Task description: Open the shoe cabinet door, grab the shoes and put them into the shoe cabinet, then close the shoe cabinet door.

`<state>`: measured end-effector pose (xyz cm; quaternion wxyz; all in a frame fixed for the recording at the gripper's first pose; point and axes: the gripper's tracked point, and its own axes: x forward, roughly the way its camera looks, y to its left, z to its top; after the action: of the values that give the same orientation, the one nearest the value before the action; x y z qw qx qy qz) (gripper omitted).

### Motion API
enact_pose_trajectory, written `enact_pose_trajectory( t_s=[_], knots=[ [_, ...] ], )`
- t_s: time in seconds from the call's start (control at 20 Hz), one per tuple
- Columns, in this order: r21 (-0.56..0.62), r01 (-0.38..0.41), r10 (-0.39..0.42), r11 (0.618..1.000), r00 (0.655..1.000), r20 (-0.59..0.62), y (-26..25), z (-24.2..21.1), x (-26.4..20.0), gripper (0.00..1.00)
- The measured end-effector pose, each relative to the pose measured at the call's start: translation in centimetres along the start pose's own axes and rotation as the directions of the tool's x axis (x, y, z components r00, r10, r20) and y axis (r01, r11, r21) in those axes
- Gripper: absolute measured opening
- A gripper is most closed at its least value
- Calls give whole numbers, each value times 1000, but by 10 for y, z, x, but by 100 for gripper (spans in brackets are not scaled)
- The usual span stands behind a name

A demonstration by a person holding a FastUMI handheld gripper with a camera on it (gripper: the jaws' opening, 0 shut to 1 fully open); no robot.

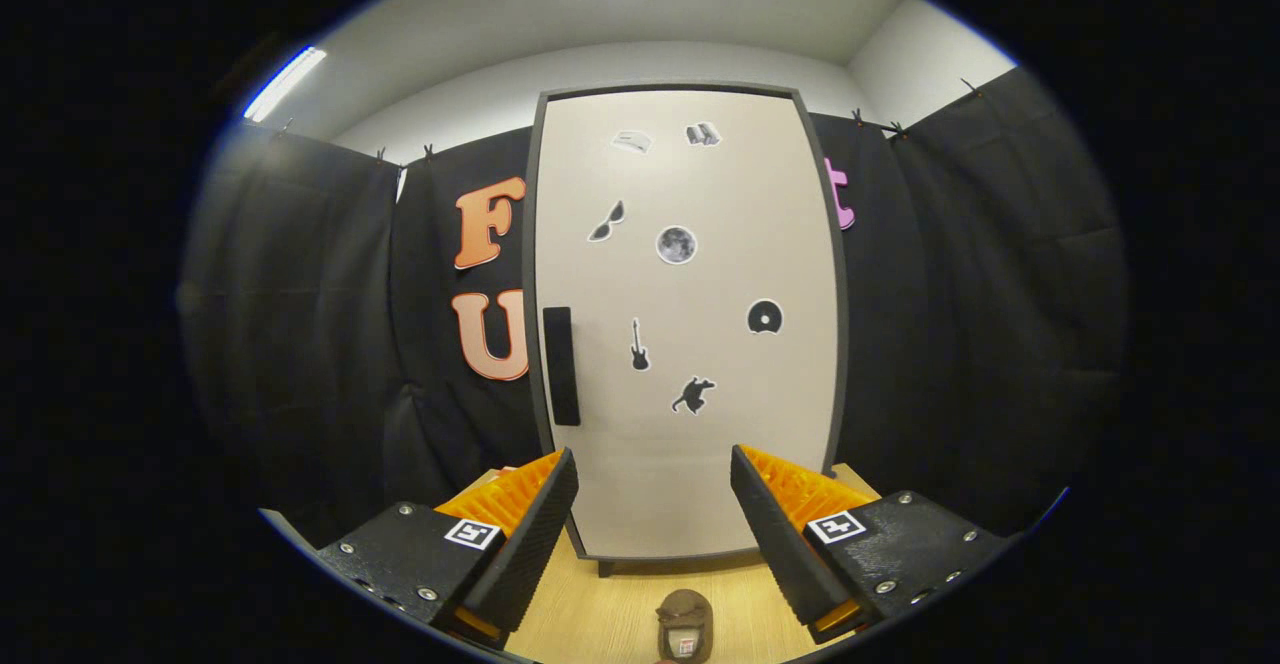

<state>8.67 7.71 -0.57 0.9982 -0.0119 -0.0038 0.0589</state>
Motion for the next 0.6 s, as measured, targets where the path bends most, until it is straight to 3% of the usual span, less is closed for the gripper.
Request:
enact_pose_trajectory(
  t_s=[0.35,0.6],
  knots=[
    [6,-75,75,997,997,23,62,16,95,96],
    [-3,-72,72,997,997,29,86,17,150,96]
  ],
)
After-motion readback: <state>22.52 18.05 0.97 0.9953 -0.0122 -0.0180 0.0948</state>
